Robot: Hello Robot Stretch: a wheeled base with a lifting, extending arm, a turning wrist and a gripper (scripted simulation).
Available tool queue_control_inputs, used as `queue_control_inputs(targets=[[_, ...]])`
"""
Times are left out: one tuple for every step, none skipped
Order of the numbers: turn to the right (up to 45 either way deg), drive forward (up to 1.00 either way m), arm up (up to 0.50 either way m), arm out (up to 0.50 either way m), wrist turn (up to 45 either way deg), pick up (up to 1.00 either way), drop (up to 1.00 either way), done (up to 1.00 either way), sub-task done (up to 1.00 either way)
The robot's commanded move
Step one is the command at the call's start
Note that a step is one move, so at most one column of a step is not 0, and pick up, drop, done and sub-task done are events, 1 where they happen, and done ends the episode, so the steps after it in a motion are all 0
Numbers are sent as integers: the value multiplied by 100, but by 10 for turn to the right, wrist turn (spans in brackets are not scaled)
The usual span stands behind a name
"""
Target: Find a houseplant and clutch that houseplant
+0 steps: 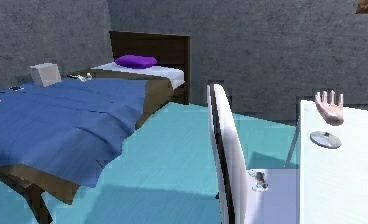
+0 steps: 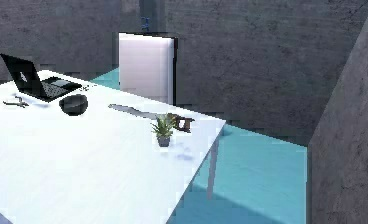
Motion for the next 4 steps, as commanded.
queue_control_inputs(targets=[[0, 0, 32, 0, 0, 0, 0, 0, 0], [0, 0, 0, 44, 0, 0, 0, 0, 0], [0, 0, 0, 0, 450, 0, 0, 0, 0], [0, 0, 0, 0, 450, 0, 0, 0, 0]])
